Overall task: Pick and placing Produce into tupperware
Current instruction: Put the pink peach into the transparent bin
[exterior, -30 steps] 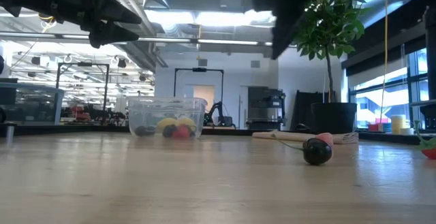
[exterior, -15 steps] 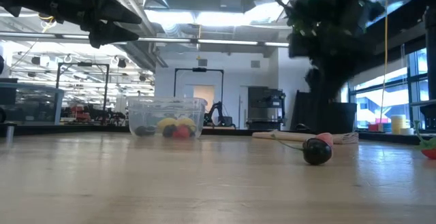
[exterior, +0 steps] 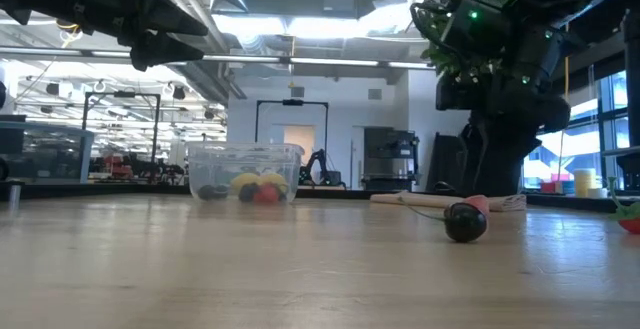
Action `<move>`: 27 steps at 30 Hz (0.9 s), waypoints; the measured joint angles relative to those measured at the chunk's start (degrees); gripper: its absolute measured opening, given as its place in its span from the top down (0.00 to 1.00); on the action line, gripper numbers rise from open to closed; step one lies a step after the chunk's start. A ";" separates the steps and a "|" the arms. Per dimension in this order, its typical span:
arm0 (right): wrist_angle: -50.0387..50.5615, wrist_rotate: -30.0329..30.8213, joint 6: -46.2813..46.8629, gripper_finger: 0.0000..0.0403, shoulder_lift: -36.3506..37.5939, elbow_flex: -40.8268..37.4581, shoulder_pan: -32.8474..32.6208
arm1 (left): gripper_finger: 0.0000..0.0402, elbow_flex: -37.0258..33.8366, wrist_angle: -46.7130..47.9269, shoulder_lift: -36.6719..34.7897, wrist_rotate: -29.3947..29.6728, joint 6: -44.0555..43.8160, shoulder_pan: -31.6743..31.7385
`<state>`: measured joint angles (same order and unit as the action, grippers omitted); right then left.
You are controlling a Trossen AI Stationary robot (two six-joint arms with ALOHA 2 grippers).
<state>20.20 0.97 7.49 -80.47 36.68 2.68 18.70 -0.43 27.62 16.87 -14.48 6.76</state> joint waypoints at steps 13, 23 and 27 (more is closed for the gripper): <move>-5.84 -1.17 1.28 0.40 -0.75 -2.36 -1.20 | 0.28 0.00 0.02 0.02 -0.01 0.00 0.00; -7.23 -0.71 1.26 0.47 -6.09 -2.19 -1.22 | 0.28 0.00 0.00 0.02 -0.01 -0.03 0.00; -7.03 -0.62 1.38 0.52 -6.69 -1.96 -1.22 | 0.28 0.00 0.00 0.02 0.02 -0.04 0.00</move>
<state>13.16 0.36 8.87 -87.16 34.72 1.46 18.70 -0.43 27.64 16.88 -14.52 6.76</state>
